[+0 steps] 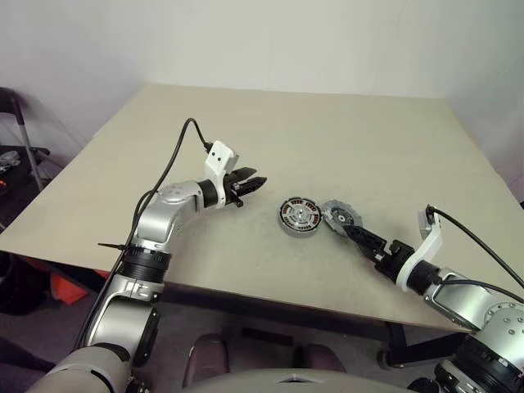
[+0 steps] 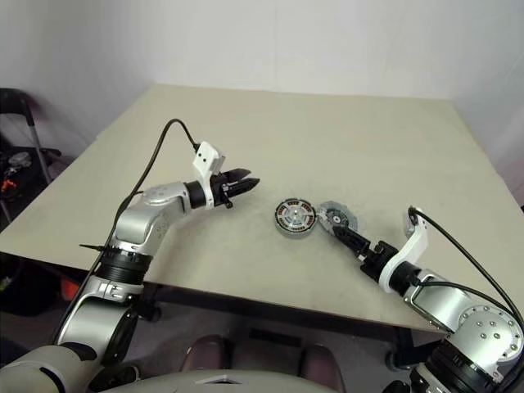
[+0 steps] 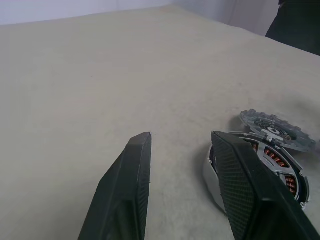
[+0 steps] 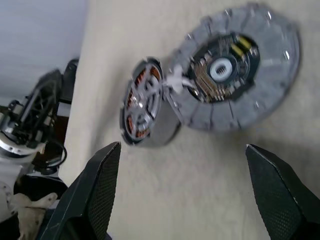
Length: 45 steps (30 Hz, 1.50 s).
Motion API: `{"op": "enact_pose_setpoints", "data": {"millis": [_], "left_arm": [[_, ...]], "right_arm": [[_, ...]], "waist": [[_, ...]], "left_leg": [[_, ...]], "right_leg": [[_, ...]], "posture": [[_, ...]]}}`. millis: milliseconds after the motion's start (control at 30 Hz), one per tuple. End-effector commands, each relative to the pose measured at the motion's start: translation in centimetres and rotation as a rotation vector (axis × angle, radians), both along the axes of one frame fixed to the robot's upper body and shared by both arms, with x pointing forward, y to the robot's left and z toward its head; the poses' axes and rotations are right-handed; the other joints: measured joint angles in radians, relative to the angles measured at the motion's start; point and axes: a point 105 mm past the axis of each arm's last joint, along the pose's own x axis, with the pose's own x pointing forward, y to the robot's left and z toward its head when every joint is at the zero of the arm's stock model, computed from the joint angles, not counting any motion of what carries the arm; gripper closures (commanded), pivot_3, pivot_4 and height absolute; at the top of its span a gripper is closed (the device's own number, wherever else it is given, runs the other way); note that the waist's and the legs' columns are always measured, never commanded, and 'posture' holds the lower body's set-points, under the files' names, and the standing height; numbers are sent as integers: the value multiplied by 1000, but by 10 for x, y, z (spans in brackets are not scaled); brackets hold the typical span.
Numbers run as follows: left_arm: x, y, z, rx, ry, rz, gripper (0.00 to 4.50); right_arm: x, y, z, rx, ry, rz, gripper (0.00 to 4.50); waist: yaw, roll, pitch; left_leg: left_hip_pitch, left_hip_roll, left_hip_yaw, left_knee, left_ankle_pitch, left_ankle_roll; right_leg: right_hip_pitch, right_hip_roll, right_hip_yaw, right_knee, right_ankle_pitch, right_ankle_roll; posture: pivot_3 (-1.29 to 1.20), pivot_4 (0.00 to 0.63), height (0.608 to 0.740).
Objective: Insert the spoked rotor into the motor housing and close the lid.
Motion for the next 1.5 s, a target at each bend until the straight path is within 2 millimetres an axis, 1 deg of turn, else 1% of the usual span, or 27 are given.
{"op": "enact_pose_setpoints", "data": {"millis": [33,100,233,333,433,667,867,1033,1133,1267,1367,1500], "left_arm": [[2,0,12,-1,-44,-6,2472],[2,0,12,0,-46,-4,2472],[4,0,14,4,-53,0,2472],[4,0,13,8,-56,4,2472],[4,1,14,10,-58,6,2472],[4,2,14,26,-68,9,2472],[6,3,14,36,-73,10,2472],[7,2,13,39,-72,9,2472],[7,3,12,41,-72,13,2472],[8,5,12,43,-73,20,2472],[9,6,12,43,-74,25,2472],[10,8,13,44,-78,36,2472]], "right_arm": [[1,5,5,6,-15,4,49],[4,7,1,17,6,-19,49],[17,7,-6,45,36,-87,49],[34,2,-5,57,33,-148,49],[45,-3,-4,59,26,-182,49],[61,-3,4,42,-12,-191,49],[71,6,21,55,-93,-157,49],[73,20,46,86,-196,-88,49],[70,30,57,93,-234,-37,49],[62,48,68,83,-282,61,49],[58,58,70,85,-289,106,49],[57,64,61,55,-261,136,49]], "waist": [[0,0,0],[2,0,0],[3,-1,0],[3,-1,0],[6,-1,0],[7,-1,0],[8,-1,0],[8,-1,0],[8,-1,0],[8,-1,0],[9,-1,0],[10,-1,-1]], "left_leg": [[0,0,0,0,0,0],[0,0,0,0,1,-1],[0,0,0,0,1,-2],[1,0,0,0,2,-3],[1,0,0,-1,4,-7],[-1,0,0,-1,5,-8],[-2,0,-1,-1,5,-8],[-2,0,-1,-1,4,-7],[-3,0,-1,-1,4,-7],[-3,0,-1,-1,4,-7],[-3,0,-1,-1,4,-7],[-4,0,-1,0,4,-7]], "right_leg": [[0,0,0,0,-1,1],[0,0,0,0,-1,2],[0,0,0,0,-1,2],[0,0,0,0,-1,2],[0,0,0,1,-1,2],[0,0,-1,1,0,3],[-1,0,-1,1,0,2],[-1,0,-1,1,1,2],[-1,0,-1,1,3,-2],[-1,0,-2,1,3,-3],[-1,0,-2,1,3,-3],[-1,0,-2,1,3,-2]], "posture": [[0,0,740],[0,0,740],[0,0,740],[0,0,740],[0,0,740],[0,0,740],[0,0,740],[0,0,740],[0,0,740],[0,0,740],[0,0,740],[0,0,740]]}}
